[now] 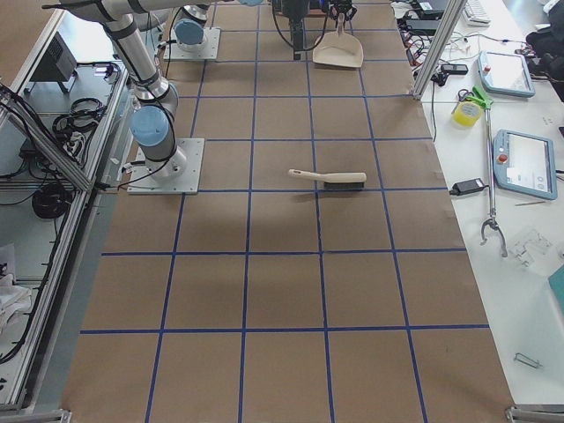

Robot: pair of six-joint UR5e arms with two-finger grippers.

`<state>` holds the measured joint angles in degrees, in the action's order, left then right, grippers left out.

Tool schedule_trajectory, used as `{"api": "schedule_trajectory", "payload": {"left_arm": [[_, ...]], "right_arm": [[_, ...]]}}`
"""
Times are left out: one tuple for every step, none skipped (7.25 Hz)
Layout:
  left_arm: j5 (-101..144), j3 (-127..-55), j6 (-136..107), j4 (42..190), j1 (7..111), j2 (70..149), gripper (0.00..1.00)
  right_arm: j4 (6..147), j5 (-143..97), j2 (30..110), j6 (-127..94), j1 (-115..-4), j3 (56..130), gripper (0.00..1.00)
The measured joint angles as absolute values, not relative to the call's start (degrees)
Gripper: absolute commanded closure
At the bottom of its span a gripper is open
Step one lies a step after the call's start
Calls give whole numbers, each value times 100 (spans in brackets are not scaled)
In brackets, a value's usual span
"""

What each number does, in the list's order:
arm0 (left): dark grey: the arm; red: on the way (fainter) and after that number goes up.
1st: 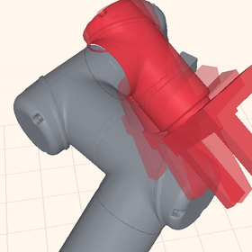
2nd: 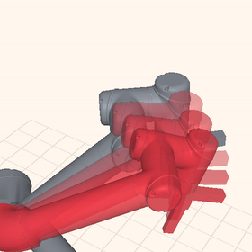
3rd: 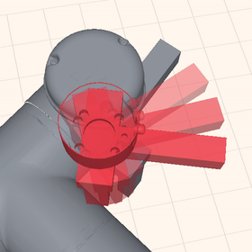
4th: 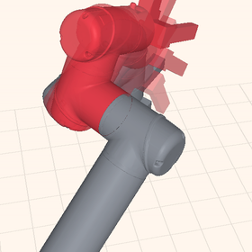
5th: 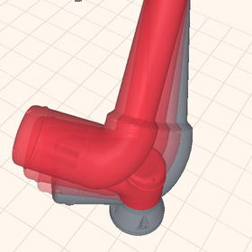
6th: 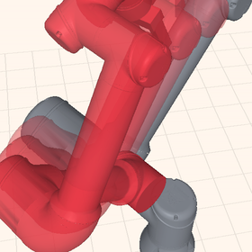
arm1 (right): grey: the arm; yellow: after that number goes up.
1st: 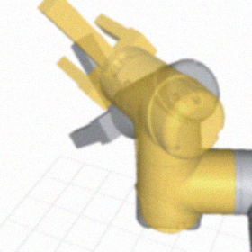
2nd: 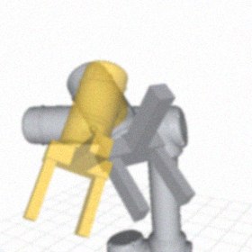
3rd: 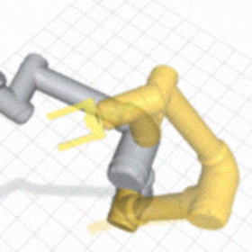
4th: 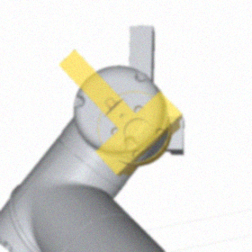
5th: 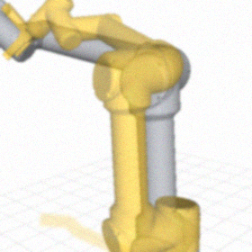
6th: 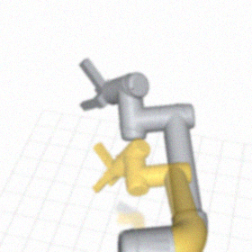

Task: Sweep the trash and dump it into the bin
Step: 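Lower the dustpan flat onto the table beside the bin with the left gripper, then open the left gripper to release the dustpan handle and raise it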

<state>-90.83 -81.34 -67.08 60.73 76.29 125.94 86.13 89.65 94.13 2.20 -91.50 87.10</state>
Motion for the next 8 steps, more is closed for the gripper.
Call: {"api": "schedule_trajectory", "payload": {"left_arm": [[-9087,-8132,-6662,6073,7629,12584,72],[-9088,-8130,-6657,6073,7629,12581,38],[-9080,-8132,-6676,6073,7631,12578,0],[-9065,-8135,-6691,6069,7635,12575,0],[-9051,-8140,-6709,6066,7636,12564,0],[-9037,-8149,-6728,6079,7637,12542,0],[-9032,-8158,-6736,6142,7641,12490,0],[-9027,-8160,-6707,6269,7644,12395,0]], "right_arm": [[8613,8965,9413,220,-9149,8710,0],[8613,8965,9413,220,-9149,8710,0],[8613,8965,9413,220,-9149,8710,0],[8613,8965,9413,220,-9149,8710,0],[8613,8965,9413,220,-9150,8710,0],[8613,8965,9413,219,-9149,8710,0],[8613,8965,9413,220,-9149,8710,0],[8613,8965,9413,220,-9150,8710,0]]}}
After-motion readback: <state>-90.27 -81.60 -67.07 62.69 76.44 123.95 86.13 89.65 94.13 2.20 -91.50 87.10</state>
